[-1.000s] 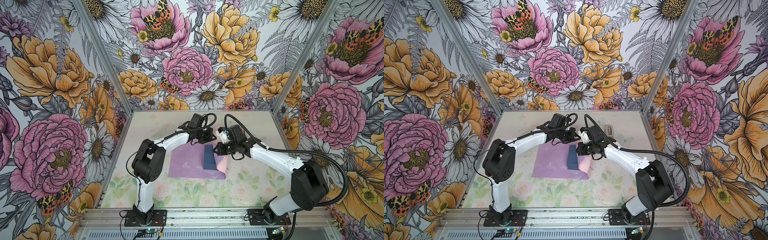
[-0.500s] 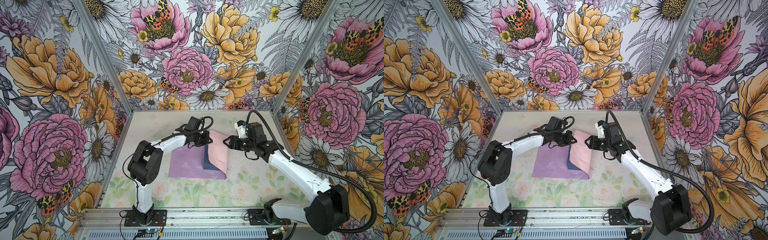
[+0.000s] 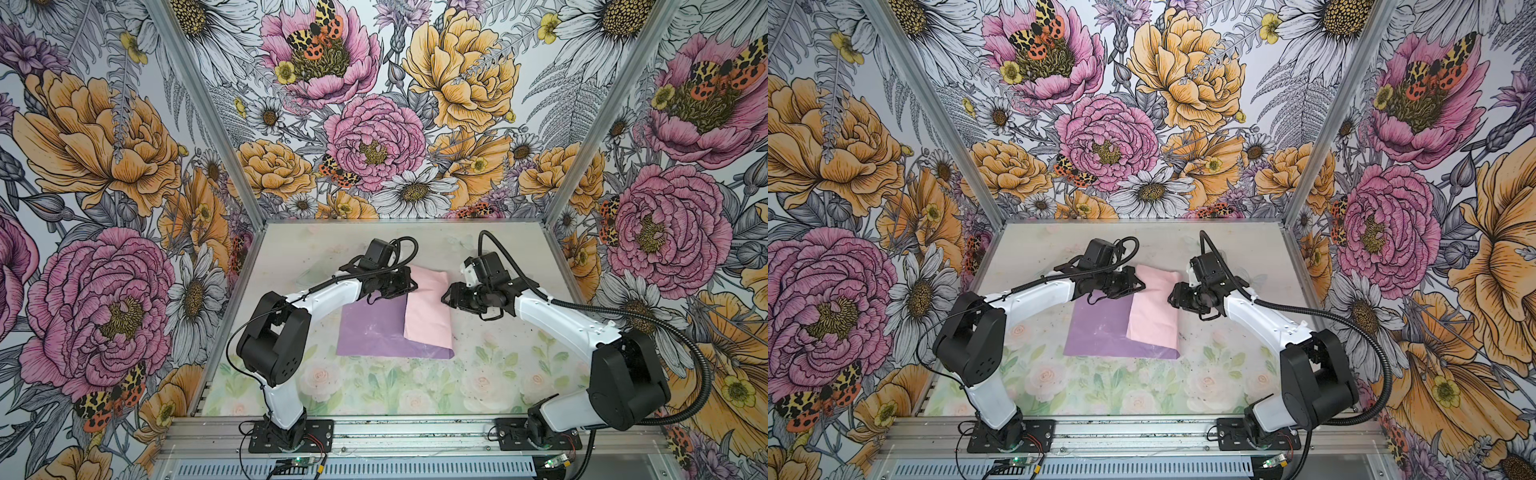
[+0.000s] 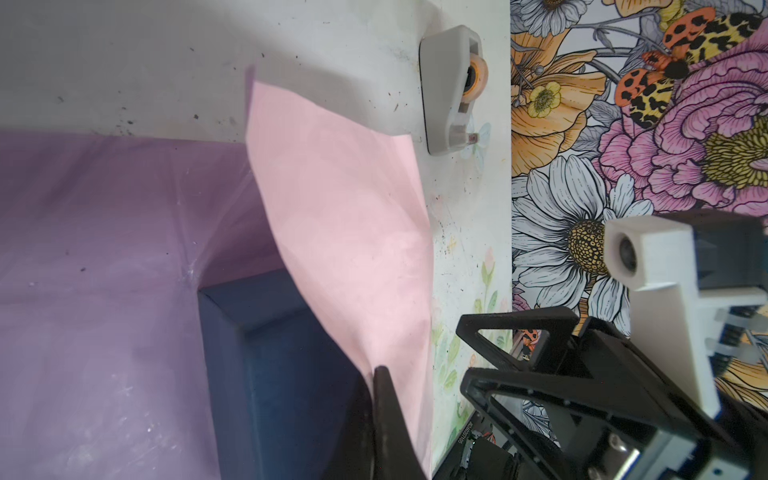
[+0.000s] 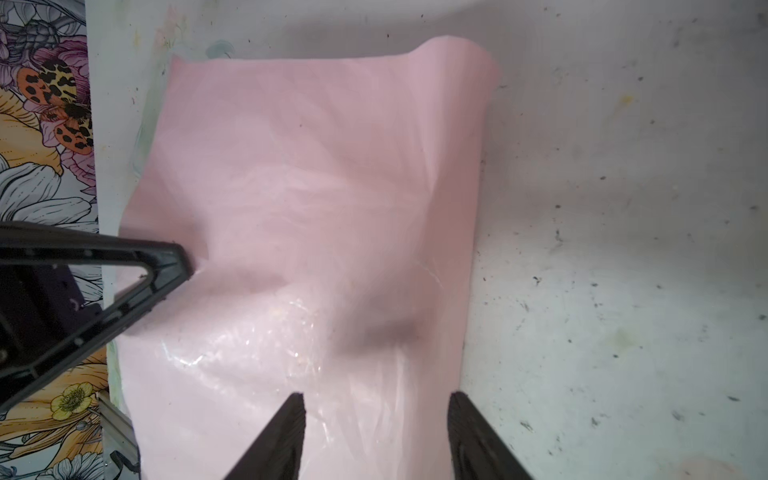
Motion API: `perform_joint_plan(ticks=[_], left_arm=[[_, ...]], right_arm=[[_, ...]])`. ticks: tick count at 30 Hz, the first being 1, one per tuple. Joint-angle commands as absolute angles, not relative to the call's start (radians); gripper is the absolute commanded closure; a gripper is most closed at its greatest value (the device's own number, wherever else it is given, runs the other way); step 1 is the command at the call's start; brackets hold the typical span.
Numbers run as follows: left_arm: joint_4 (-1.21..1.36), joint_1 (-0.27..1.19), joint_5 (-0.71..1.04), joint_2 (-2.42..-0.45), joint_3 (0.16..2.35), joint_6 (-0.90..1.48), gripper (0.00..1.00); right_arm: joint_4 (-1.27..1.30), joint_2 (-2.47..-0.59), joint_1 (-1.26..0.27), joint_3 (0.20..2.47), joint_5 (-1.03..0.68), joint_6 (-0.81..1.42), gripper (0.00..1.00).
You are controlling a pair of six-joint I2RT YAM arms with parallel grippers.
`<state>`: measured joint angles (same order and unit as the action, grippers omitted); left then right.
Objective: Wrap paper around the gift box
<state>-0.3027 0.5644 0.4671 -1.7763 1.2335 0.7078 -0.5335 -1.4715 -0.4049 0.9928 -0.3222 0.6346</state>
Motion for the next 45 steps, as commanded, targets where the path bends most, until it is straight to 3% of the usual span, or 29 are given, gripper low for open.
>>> perform_joint_plan(ticks=[1, 5, 11, 19, 26, 34, 45], left_arm=[[-0.278, 0.555, 0.432, -1.758, 1.218, 0.722, 1.0], [-0.281, 0.556, 0.415, -1.751, 1.199, 0.721, 0.97], [-0.306, 0.54, 0.387, -1.706, 1.166, 0.733, 0.65], [-0.452, 0.42, 0.266, -1.501, 1.011, 0.813, 0.46], [-0.647, 0.26, 0.174, -1.292, 0.843, 0.939, 0.46], [-0.805, 0.232, 0.085, -1.105, 0.718, 1.032, 0.45], [-0.679, 0.191, 0.224, -1.088, 0.55, 1.051, 0.45]], right_arm=[[-0.535, -1.512, -0.423, 1.028, -0.33, 0.613, 0.43], [-0.552, -1.549, -0.432, 1.036, -0.304, 0.602, 0.43], [-0.603, -1.577, -0.439, 1.04, -0.265, 0.564, 0.44], [-0.623, -1.578, -0.444, 1.041, -0.256, 0.54, 0.44], [-0.624, -1.573, -0.448, 1.054, -0.256, 0.533, 0.44], [-0.624, -1.561, -0.451, 1.05, -0.258, 0.539, 0.44], [-0.623, -1.566, -0.461, 1.052, -0.27, 0.527, 0.44]])
